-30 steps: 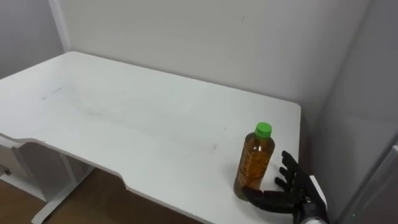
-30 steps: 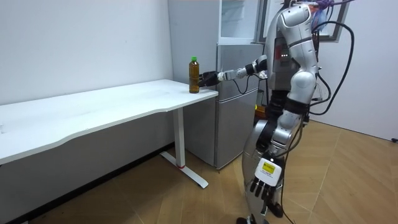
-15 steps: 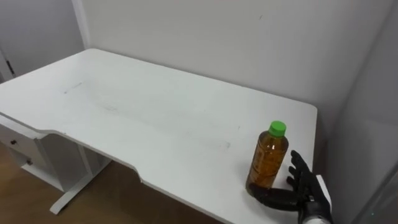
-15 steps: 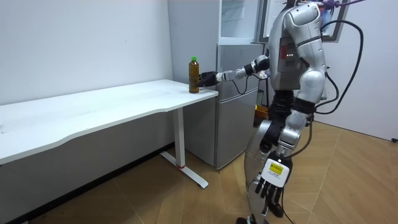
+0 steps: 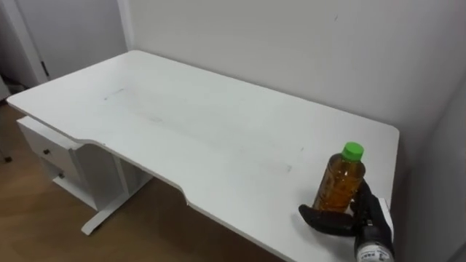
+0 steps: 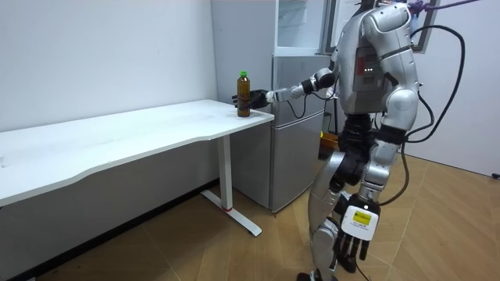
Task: Put the bottle in the upper fridge
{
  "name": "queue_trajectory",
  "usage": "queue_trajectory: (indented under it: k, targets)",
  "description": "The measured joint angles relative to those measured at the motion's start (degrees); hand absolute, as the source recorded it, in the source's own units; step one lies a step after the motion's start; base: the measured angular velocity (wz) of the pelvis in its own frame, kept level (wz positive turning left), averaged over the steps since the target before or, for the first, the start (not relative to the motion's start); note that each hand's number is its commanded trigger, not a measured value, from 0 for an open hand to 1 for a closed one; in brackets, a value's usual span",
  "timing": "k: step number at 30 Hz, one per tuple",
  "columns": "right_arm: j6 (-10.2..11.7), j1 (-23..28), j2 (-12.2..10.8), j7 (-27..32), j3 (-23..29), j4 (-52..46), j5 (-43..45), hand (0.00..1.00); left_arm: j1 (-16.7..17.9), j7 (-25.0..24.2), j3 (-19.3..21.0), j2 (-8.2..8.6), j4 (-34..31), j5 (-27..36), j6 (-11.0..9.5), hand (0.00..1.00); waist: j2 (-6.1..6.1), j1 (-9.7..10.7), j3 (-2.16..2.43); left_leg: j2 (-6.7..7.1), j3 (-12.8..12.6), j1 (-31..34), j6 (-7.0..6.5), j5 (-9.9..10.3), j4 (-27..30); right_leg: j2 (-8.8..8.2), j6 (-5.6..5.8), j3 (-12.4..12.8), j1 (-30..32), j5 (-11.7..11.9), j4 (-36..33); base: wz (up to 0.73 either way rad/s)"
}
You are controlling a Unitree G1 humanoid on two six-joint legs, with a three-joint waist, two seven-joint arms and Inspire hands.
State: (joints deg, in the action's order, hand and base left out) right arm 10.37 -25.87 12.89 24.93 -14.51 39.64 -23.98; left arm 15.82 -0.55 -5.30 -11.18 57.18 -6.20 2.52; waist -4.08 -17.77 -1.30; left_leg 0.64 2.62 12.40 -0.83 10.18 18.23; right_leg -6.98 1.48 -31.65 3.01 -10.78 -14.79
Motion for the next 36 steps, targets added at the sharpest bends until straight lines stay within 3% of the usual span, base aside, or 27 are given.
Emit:
queue_trajectory:
  k: [11, 19, 24, 28, 29, 32, 36]
  targets:
    - [-0.29, -2.08, 0.05, 2.14, -0.09, -0.9, -0.16, 0.0, 0.49, -0.23, -0.51, -0.79, 0.5, 2.15, 0.04, 0.0, -1.03, 0.02, 0.0, 0.09, 0.21, -0.07, 0.05, -0.03, -0.53, 0.01, 0.15, 0.06, -0.05, -0.09, 0.14, 0.0]
    - [-0.4, -2.43, 0.13, 4.91, -0.07, -3.02, -0.61, 0.0, 0.47, -0.04, -0.36, -1.16, 0.21, 2.17, -0.01, 0.0, -1.04, 0.0, -0.02, 0.24, 0.91, -0.11, 0.1, -0.06, -0.47, 0.2, 0.15, -1.27, -0.88, -0.09, 1.02, 0.06]
    - [-0.38, -2.46, 0.49, 4.95, -0.09, -2.49, -5.01, 0.0, 0.47, -0.08, -0.32, -1.17, 0.23, 1.93, 0.03, 0.0, -1.03, -0.35, -0.09, 0.23, 0.99, -0.12, 0.12, -0.07, -0.58, 0.22, 0.15, -1.37, -0.91, -0.09, 1.1, 0.01]
    - [-0.43, -2.43, 0.55, 4.9, -0.84, -1.9, -10.27, 0.0, 0.44, -0.13, -0.37, -1.24, 0.23, 1.73, 0.14, 0.0, -1.02, -1.43, -0.41, 0.2, 0.91, -0.06, 0.19, -0.11, -0.75, 0.27, 0.15, -1.33, -0.71, -0.09, 1.19, -0.01]
    - [-0.43, -2.43, 0.54, 4.82, -1.18, -1.8, -10.85, 0.45, 0.45, -0.13, -0.37, -1.24, 0.23, 1.64, 0.2, 0.0, -1.08, -1.66, -0.45, 0.18, 0.97, 0.03, 0.19, -0.11, -0.75, 0.28, 0.15, -1.39, -0.65, -0.09, 1.19, 0.0]
    - [-0.43, -2.43, 0.56, 4.43, -1.44, -1.69, -11.6, 1.0, 0.44, -0.14, -0.37, -1.24, 0.23, 1.64, 0.85, 0.0, -1.28, -1.94, -0.58, 0.21, 1.03, 0.12, 0.2, -0.11, -0.86, 0.29, 0.15, -1.48, -0.55, -0.09, 1.23, 0.0]
    - [-0.42, -2.44, 0.81, 4.79, -2.24, -1.43, -11.58, 1.0, 0.18, -0.08, -0.4, -1.23, 0.25, 1.64, 1.14, 0.0, -1.39, -2.06, -0.6, 0.22, 0.96, -0.04, 0.23, -0.13, -0.82, 0.27, 0.16, -1.46, -0.55, -0.09, 1.23, 0.0]
